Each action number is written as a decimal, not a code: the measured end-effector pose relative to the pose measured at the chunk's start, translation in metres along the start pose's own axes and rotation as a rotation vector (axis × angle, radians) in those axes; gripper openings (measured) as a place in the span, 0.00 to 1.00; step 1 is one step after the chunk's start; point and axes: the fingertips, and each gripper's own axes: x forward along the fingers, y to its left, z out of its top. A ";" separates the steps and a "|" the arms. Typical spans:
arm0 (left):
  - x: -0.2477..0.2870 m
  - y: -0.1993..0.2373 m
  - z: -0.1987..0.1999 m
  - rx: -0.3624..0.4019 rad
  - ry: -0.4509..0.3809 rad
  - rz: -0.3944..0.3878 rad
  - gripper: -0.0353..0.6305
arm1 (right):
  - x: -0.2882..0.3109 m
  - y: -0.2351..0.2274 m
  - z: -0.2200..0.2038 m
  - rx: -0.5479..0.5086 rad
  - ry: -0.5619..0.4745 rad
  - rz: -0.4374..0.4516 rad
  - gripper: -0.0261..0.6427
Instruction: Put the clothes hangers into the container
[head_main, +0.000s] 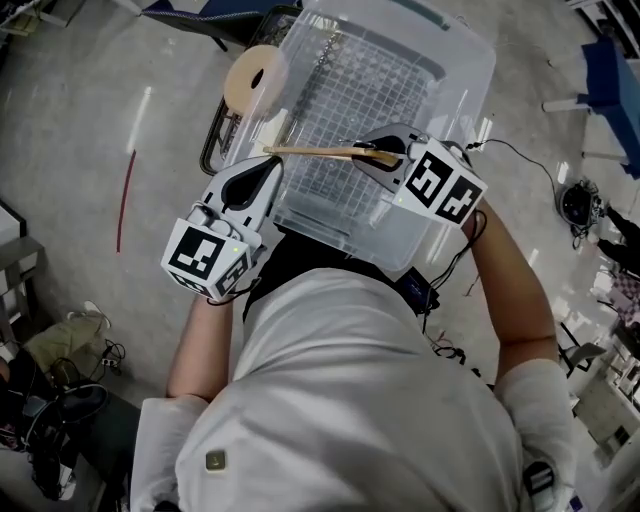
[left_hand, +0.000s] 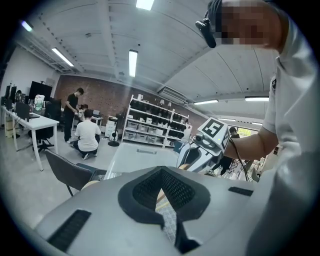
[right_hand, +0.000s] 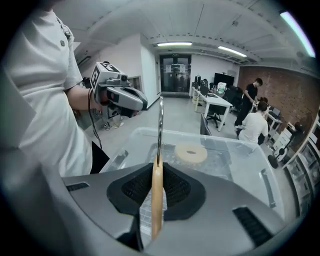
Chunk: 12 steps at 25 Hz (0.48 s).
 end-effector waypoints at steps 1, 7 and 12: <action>0.001 0.003 -0.002 -0.005 0.003 0.000 0.08 | 0.006 -0.003 0.000 -0.006 0.014 0.016 0.14; 0.005 0.018 -0.009 -0.024 0.016 -0.008 0.08 | 0.041 -0.011 -0.008 -0.052 0.113 0.128 0.14; 0.013 0.029 -0.014 -0.031 0.028 -0.018 0.08 | 0.071 -0.018 -0.022 -0.071 0.186 0.224 0.14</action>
